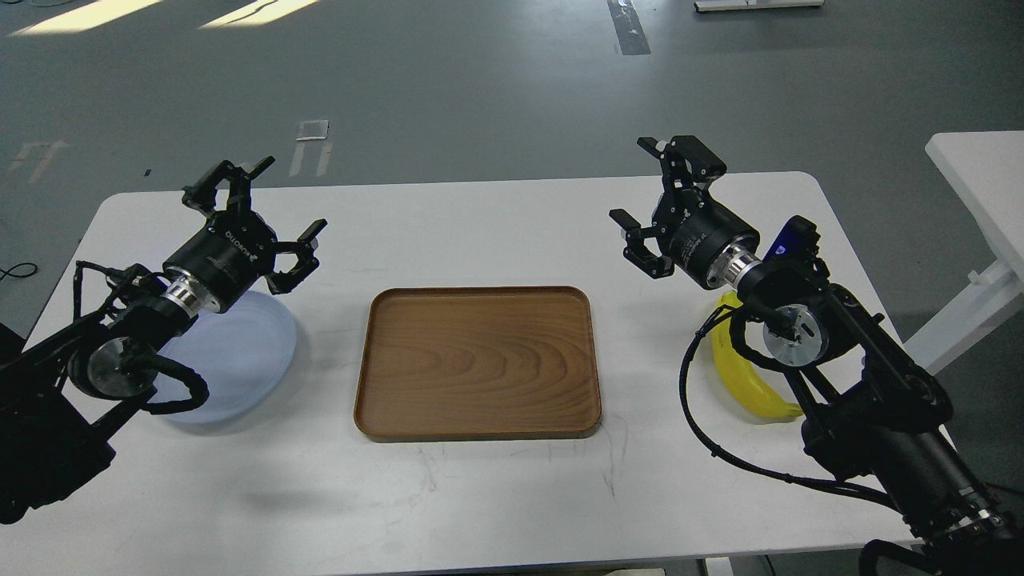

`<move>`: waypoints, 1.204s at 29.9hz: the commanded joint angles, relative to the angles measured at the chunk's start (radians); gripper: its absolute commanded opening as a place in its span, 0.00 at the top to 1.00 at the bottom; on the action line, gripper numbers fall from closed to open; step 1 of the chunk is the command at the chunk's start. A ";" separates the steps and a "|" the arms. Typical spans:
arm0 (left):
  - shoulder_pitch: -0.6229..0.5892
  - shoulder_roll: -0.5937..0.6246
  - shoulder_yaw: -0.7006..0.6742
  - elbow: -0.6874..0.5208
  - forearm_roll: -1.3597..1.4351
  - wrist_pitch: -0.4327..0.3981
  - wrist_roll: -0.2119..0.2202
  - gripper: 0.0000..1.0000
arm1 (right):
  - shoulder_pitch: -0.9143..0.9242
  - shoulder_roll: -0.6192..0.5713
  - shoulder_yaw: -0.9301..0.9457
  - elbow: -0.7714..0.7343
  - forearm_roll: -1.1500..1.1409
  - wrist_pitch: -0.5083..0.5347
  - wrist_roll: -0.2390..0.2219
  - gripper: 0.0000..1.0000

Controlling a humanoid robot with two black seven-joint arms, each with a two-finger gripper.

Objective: Place banana on plate with both arms
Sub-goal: 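Lower the left gripper toward the rim of the light blue plate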

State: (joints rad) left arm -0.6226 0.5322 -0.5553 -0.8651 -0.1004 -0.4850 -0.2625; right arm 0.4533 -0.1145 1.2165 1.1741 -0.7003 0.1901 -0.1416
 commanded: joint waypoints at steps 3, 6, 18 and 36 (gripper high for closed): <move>0.001 0.011 0.000 0.000 0.001 -0.003 -0.001 0.02 | -0.001 -0.062 -0.049 0.006 0.005 -0.001 0.000 0.00; 0.001 0.011 0.000 0.000 0.001 -0.003 -0.001 0.02 | -0.001 -0.106 -0.092 0.027 0.007 -0.001 0.000 0.00; 0.001 0.008 0.000 -0.002 0.001 -0.004 -0.003 0.02 | -0.001 -0.123 -0.117 0.049 0.015 -0.054 0.004 0.00; 0.014 0.014 -0.006 0.003 -0.002 -0.001 -0.024 0.02 | -0.001 -0.096 -0.106 0.047 0.015 -0.055 0.004 0.00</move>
State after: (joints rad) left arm -0.6093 0.5457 -0.5614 -0.8621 -0.1012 -0.4867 -0.2857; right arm 0.4541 -0.2156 1.1081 1.2226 -0.6851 0.1351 -0.1381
